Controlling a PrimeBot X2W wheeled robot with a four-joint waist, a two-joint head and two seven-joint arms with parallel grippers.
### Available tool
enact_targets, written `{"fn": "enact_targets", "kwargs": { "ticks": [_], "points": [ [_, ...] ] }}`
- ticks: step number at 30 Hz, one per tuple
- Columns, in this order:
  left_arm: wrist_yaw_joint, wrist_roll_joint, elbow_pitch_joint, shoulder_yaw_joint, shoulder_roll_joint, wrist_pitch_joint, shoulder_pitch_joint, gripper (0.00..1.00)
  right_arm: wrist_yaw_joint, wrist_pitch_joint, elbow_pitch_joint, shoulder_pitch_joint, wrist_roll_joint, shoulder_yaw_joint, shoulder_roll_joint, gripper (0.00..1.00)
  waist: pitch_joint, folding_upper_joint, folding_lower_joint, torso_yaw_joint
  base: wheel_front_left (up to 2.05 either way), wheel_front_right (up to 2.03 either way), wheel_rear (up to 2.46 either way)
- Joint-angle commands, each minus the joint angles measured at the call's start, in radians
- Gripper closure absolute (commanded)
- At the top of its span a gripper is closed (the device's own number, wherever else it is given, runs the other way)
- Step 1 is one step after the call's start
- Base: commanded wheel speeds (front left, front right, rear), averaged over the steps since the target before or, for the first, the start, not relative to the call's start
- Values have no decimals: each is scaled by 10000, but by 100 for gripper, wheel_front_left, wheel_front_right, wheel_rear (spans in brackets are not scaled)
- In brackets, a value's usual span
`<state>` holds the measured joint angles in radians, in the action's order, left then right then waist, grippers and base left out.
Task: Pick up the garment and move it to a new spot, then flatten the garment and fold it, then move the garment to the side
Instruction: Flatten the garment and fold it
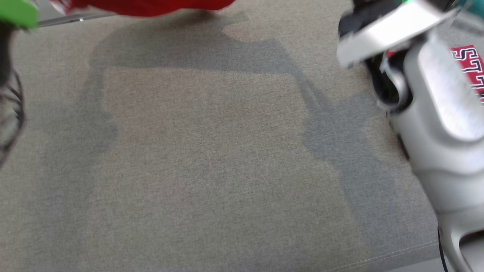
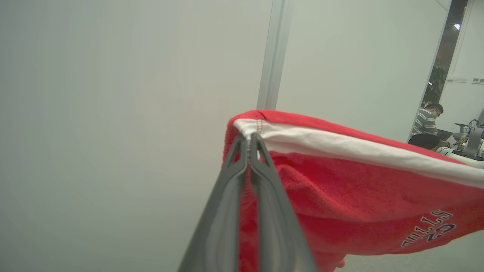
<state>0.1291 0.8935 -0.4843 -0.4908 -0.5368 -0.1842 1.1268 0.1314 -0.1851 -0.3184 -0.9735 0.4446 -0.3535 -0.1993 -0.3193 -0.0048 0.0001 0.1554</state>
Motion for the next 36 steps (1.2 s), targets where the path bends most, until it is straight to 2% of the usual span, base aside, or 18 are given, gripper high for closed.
{"fn": "enact_targets", "kwargs": {
  "ticks": [1,6,13,18,23,29,36],
  "points": [
    [12,241,76,-78,-51,-141,-368,100,-14,20,15,392,139,-110,-86,100,-186,48,-1,-123,0,0,0],
    [12,1132,692,-1136,17,-562,-2275,100,-12,-65,33,2457,701,-521,-404,100,-271,48,-1,-512,0,0,0],
    [13,1715,1741,-1994,-156,-806,-4149,100,-11,-274,512,4684,948,-186,-700,100,2,48,-1,-834,0,0,0],
    [13,1405,2755,-1412,101,-804,-5694,100,-11,-342,1149,5969,753,410,-759,100,323,48,-1,-906,0,0,0],
    [15,560,3487,-604,917,-807,-7809,100,-11,-236,1789,7330,493,1263,-577,100,845,48,-1,-982,0,0,0],
    [15,-307,3634,-85,1910,-808,-9681,100,-11,-171,2194,8575,219,1731,-385,100,1482,48,-1,-1053,0,0,0],
    [15,-1057,3703,719,2799,-809,-11483,100,-9,63,2694,10022,28,2194,-71,100,2438,48,-1,-1151,0,0,0]
  ]
}}
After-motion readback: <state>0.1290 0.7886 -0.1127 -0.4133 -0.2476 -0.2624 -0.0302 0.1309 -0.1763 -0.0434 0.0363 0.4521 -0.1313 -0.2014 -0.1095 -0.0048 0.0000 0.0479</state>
